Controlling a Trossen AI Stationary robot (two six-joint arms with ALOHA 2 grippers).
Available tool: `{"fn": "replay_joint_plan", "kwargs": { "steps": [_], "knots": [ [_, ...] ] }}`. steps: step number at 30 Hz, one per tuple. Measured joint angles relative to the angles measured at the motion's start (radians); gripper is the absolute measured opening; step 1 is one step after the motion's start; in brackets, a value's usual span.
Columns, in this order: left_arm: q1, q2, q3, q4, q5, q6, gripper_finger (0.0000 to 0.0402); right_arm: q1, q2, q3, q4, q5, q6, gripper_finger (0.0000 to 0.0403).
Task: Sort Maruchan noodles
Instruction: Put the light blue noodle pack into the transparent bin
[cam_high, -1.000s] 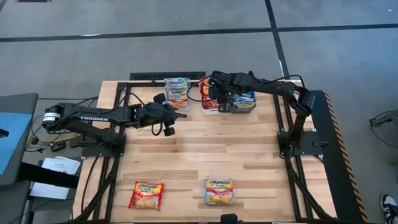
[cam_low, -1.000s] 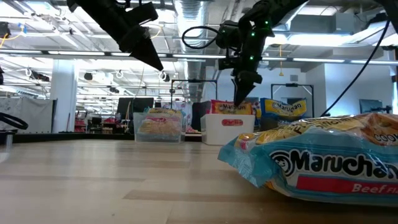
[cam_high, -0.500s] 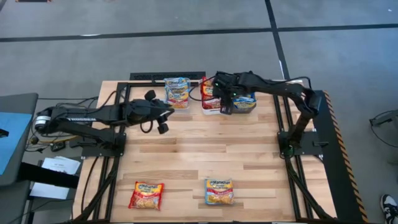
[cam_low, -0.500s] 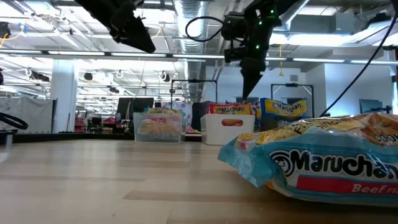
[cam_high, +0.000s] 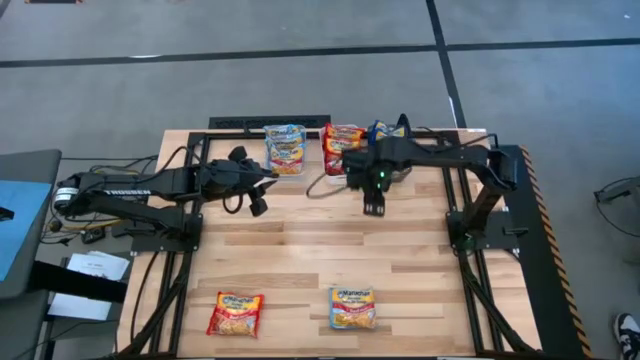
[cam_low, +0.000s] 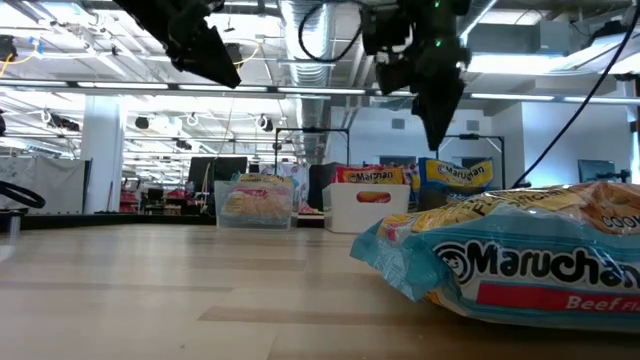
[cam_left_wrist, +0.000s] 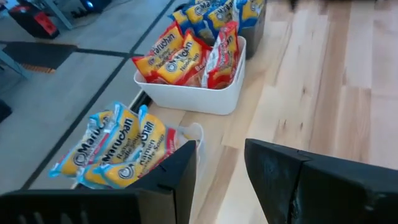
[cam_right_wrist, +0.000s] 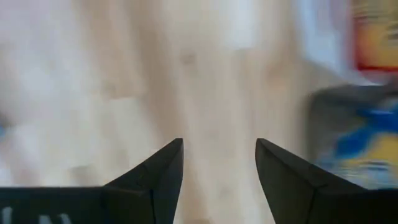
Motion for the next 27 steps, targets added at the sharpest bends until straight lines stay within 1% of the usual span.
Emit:
{"fn": "replay_joint_plan", "kwargs": {
  "steps": [4, 9, 11, 14, 18, 27],
  "knots": [
    [0.000, 0.000, 0.000, -0.002, 0.042, -0.062, 0.0128, 0.098, 0.000, 0.000, -0.024, -0.078, 0.015, 0.0221],
    [0.000, 0.000, 0.000, 0.000, 0.148, -0.148, 0.0128, 0.215, 0.000, 0.000, -0.019, -0.140, 0.015, 0.0221],
    [0.000, 0.000, 0.000, 0.000, 0.169, -0.163, 0.0128, 0.258, 0.000, 0.000, -0.007, -0.149, 0.015, 0.0221],
    [0.000, 0.000, 0.000, 0.001, 0.172, -0.189, 0.0128, 0.310, 0.000, 0.000, 0.024, -0.151, 0.018, 0.0221],
    [0.000, 0.000, 0.000, 0.000, 0.199, -0.267, 0.0128, 0.354, 0.000, 0.000, 0.064, -0.159, 0.091, 0.0221],
    [-0.008, 0.000, 0.000, -0.005, 0.460, -0.365, 0.0128, 0.430, 0.001, 0.000, 0.120, -0.169, 0.212, 0.0221]
  ]
}}
